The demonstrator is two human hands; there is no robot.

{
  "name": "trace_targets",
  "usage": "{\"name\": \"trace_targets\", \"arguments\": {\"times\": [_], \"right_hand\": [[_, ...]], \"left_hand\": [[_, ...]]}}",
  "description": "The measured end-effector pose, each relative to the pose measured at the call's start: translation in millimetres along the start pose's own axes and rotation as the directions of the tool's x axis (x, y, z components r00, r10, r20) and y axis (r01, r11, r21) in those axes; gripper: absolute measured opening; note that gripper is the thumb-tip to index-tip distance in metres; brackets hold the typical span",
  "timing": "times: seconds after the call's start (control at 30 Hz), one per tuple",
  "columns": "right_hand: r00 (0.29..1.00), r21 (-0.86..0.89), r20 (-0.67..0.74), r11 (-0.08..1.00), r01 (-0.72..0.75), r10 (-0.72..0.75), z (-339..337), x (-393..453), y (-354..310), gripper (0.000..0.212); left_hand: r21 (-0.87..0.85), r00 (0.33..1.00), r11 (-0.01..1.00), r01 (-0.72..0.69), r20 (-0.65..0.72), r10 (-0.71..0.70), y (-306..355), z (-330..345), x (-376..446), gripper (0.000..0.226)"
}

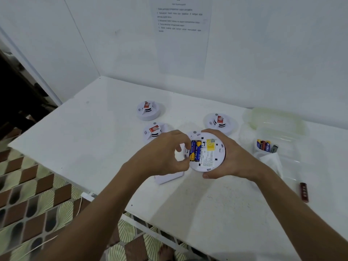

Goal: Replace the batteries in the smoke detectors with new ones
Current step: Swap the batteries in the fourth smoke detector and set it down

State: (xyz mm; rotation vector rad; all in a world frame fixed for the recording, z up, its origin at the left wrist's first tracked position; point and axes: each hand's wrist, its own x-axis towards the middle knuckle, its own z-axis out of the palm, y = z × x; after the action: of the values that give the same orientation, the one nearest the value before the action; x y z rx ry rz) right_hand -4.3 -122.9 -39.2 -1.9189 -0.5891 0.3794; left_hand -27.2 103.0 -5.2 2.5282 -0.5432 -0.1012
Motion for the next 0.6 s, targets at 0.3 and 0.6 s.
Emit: {"name": "trace_targets", "arguments": {"times": [0.3, 0.6], "right_hand": [[0.999, 0.035, -0.034, 0.999, -0.040, 0.041, -13, -18, 3, 0.096], [0.995, 0.095, -0.062, 0.993, -0.075, 0.081, -23, -31, 9, 0.097]], "left_hand": [[0.117, 0.988, 0.990, -0.073, 0.142, 0.056, 23, -3, 28, 0.031], [0.165, 0.972, 0.977, -0.133, 0.216, 0.095, 37, 0, 43, 0.039]]}}
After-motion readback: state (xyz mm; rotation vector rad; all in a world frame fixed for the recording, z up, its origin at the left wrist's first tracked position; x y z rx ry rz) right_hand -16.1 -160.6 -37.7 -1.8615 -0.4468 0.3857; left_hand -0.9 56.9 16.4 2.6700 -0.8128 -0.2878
